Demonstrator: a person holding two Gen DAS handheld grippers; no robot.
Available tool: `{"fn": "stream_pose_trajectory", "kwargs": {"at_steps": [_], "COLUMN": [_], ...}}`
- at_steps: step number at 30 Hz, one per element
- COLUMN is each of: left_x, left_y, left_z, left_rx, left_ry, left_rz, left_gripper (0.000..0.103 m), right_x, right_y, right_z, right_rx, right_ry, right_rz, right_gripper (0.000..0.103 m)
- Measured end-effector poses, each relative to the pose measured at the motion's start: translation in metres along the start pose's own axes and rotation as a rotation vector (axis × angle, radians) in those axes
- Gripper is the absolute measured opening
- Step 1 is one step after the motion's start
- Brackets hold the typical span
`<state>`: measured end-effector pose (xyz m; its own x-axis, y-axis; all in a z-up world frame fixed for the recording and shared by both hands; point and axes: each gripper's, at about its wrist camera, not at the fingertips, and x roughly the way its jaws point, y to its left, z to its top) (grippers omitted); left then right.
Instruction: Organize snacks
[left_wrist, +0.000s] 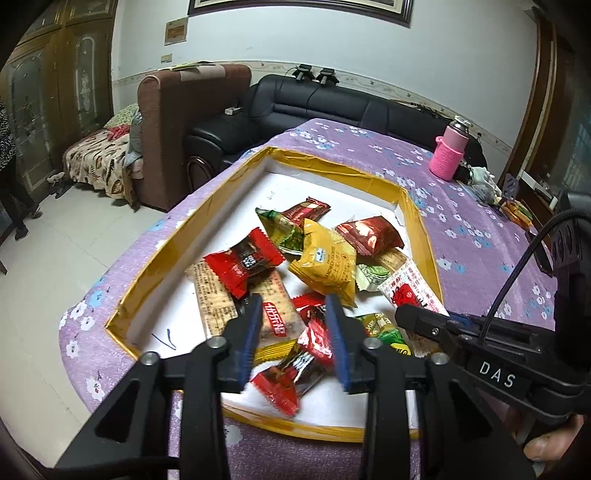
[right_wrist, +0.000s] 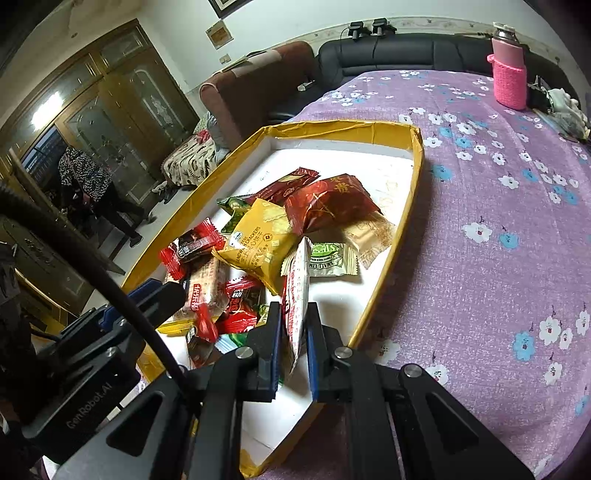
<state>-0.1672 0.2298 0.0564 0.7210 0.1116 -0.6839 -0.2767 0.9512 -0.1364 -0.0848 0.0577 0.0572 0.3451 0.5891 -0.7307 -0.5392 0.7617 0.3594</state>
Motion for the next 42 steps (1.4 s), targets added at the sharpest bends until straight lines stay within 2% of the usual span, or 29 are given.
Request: {"fn": "stream_pose_trajectory", "kwargs": {"at_steps": [7,11,22,29,32,34,36,38,41,42], "left_x": [-0.01,-0.015,-0.024,-0.04,-0.05,-0.061,-0.075,-0.098,-0.132,-0.138], "left_y": [0.001,0.0,-0.005,-0.009,-0.012,-0.015,-0.02,-0.029,-0.041,-0.043], "left_z": [0.002,0.003,0.003,0.002,0.001,0.001,0.0,-0.001,-0.006,-0.008], "left_rx": [-0.016,-0.013,-0.006,-0.005,-0.007,-0.003,0.009,0.019,0.031,0.032], "left_ry": [-0.03,-0.047,-0.058,-0.088,-0.12,-0.16,-0.228,-0.339,-0.488,-0.509], "left_rz": [0.056,0.079,0.116,0.134,0.151,0.187,0.258,0.383,0.494,0.51], "left_gripper": [0.072,0.08,0.089,0.09,0.091,0.093,0.095,0.103,0.103,0.103], "right_x": [-0.001,-0.005,-0.03,-0.052,-0.063,-0.07,-0.078,-0.086,-0.096,-0.1], "right_y": [0.005,0.009,0.01,0.015,0.019,0.021,0.022,0.023,0.023,0.023], "right_z": [0.0,0.002,0.002,-0.006,-0.011,-0.014,-0.017,-0.02,-0.024,-0.026], "right_rx": [-0.023,-0.033,-0.025,-0.065,-0.091,-0.103,-0.112,-0.119,-0.131,-0.135], "right_ry": [-0.013,-0.031,-0.108,-0.179,-0.215,-0.238,-0.261,-0.28,-0.309,-0.321], "right_rz": [0.002,0.011,-0.002,-0.055,-0.089,-0.105,-0.114,-0.116,-0.118,-0.118], "right_gripper": [0.013,0.019,0.032,0.035,0.039,0.041,0.042,0.042,0.043,0.045]}}
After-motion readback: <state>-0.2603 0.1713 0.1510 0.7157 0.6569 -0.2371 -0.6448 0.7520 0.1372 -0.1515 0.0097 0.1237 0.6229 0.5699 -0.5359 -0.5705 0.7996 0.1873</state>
